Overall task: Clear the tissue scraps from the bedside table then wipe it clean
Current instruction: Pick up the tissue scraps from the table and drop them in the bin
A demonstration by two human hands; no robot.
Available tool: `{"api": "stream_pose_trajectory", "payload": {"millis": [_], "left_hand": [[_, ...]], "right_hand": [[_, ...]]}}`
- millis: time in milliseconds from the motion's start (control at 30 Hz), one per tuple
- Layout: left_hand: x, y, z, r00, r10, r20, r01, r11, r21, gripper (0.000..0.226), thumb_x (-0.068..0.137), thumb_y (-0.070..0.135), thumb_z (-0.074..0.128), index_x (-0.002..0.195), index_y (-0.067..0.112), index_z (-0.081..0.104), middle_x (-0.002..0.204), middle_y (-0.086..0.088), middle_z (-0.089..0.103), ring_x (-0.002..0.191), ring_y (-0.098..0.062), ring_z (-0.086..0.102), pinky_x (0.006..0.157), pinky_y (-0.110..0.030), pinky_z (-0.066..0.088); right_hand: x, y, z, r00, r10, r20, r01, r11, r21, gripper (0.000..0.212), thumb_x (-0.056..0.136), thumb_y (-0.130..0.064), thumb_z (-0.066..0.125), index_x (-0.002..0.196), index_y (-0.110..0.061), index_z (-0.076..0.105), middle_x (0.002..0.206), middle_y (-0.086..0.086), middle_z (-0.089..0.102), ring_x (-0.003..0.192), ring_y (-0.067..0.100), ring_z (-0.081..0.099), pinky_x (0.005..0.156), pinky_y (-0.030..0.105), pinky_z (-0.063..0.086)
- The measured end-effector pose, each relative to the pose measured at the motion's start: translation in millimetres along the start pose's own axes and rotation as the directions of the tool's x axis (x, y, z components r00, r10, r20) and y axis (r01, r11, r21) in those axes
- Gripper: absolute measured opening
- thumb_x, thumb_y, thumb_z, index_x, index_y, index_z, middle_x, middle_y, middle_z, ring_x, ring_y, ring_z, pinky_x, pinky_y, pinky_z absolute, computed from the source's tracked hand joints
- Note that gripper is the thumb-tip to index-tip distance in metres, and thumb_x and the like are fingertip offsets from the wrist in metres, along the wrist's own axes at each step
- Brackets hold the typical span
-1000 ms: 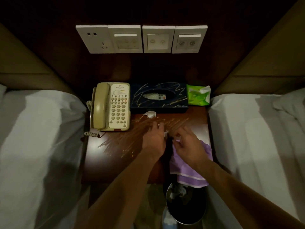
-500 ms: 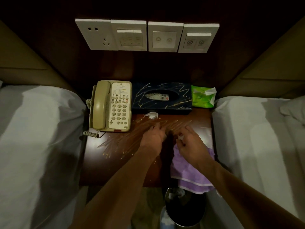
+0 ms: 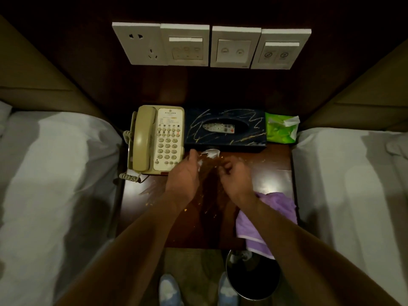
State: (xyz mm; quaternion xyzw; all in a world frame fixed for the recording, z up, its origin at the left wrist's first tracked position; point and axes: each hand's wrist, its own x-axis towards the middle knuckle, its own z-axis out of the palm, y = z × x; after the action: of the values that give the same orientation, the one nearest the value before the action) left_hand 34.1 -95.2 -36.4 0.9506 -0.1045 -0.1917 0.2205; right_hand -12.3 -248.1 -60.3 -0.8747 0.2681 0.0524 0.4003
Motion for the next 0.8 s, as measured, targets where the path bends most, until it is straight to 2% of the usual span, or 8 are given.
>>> {"api": "stream_pose_trajectory", "payload": {"millis": [200, 333, 467, 567, 633, 700, 767, 800], "left_hand": [[13, -17, -13, 0.997, -0.025, -0.069, 0.025, 1.0, -0.009, 0.013, 0.101, 0.012, 0.059, 0.112, 0.018, 0.056, 0.088, 0.001, 0.059, 0.082, -0.02, 0.059, 0.072, -0.031, 0.043], [19, -24, -14, 0.999, -0.048, -0.024, 0.049, 0.998, 0.035, 0.012, 0.103, 0.017, 0.056, 0.111, 0.019, 0.065, 0.096, -0.002, 0.065, 0.083, -0.018, 0.057, 0.074, -0.028, 0.041], [30, -28, -23, 0.996, -0.065, 0.061, 0.059, 0.993, 0.101, 0.017, 0.102, 0.012, 0.056, 0.115, 0.016, 0.067, 0.108, -0.006, 0.067, 0.083, -0.017, 0.051, 0.075, -0.027, 0.042], [24, -31, -26, 0.99, 0.011, 0.138, -0.044, 0.97, 0.238, 0.018, 0.101, 0.007, 0.057, 0.117, 0.008, 0.063, 0.111, -0.009, 0.058, 0.093, -0.024, 0.055, 0.083, -0.032, 0.046], [19, -35, -21, 0.973, 0.093, 0.211, -0.14, 0.966, 0.218, 0.021, 0.098, 0.02, 0.063, 0.117, 0.01, 0.066, 0.111, -0.013, 0.057, 0.103, -0.034, 0.057, 0.085, -0.044, 0.044], [11, -40, -16, 0.957, 0.008, 0.289, -0.095, 0.954, 0.286, 0.034, 0.092, 0.041, 0.067, 0.12, 0.021, 0.067, 0.105, -0.011, 0.055, 0.105, -0.031, 0.053, 0.078, -0.046, 0.034], [7, -34, -21, 0.977, -0.019, 0.214, 0.004, 0.998, 0.07, 0.03, 0.094, 0.031, 0.066, 0.122, 0.02, 0.066, 0.115, -0.014, 0.057, 0.109, -0.036, 0.054, 0.084, -0.045, 0.041], [7, -29, -25, 0.991, 0.03, 0.13, -0.034, 0.999, 0.033, 0.025, 0.095, 0.021, 0.066, 0.119, 0.018, 0.068, 0.12, -0.017, 0.057, 0.11, -0.038, 0.057, 0.089, -0.045, 0.046]], "right_hand": [[26, -48, 49, 0.921, 0.384, -0.067, -0.343, 0.879, 0.331, 0.035, 0.087, -0.03, 0.077, 0.113, -0.018, 0.057, 0.114, 0.006, 0.065, 0.1, 0.023, 0.065, 0.085, 0.039, 0.058], [32, -60, 57, 0.841, 0.518, -0.155, -0.421, 0.807, 0.414, 0.027, 0.09, -0.027, 0.072, 0.112, -0.015, 0.062, 0.108, 0.002, 0.065, 0.094, 0.022, 0.065, 0.082, 0.035, 0.057], [29, -63, 53, 0.844, 0.51, -0.169, -0.432, 0.831, 0.349, 0.02, 0.098, -0.027, 0.06, 0.112, -0.014, 0.065, 0.105, 0.004, 0.068, 0.093, 0.02, 0.065, 0.083, 0.039, 0.059], [22, -66, 48, 0.869, 0.456, -0.194, -0.393, 0.873, 0.289, 0.013, 0.097, -0.026, 0.061, 0.106, -0.017, 0.064, 0.099, 0.003, 0.068, 0.088, 0.021, 0.066, 0.08, 0.042, 0.06], [17, -65, 42, 0.891, 0.393, -0.229, -0.343, 0.911, 0.229, 0.009, 0.097, -0.024, 0.062, 0.104, -0.019, 0.062, 0.095, 0.002, 0.068, 0.083, 0.02, 0.066, 0.076, 0.039, 0.059], [10, -63, 36, 0.91, 0.334, -0.248, -0.296, 0.939, 0.178, 0.008, 0.097, -0.022, 0.061, 0.104, -0.021, 0.058, 0.091, 0.001, 0.067, 0.081, 0.02, 0.065, 0.073, 0.039, 0.058], [2, -60, 31, 0.931, 0.273, -0.241, -0.243, 0.959, 0.148, 0.011, 0.096, -0.019, 0.062, 0.104, -0.022, 0.054, 0.088, -0.002, 0.066, 0.078, 0.019, 0.065, 0.07, 0.038, 0.059], [-2, -57, 28, 0.944, 0.24, -0.226, -0.213, 0.968, 0.134, 0.011, 0.096, -0.018, 0.062, 0.103, -0.022, 0.055, 0.087, -0.002, 0.066, 0.077, 0.017, 0.066, 0.069, 0.037, 0.059]]}}
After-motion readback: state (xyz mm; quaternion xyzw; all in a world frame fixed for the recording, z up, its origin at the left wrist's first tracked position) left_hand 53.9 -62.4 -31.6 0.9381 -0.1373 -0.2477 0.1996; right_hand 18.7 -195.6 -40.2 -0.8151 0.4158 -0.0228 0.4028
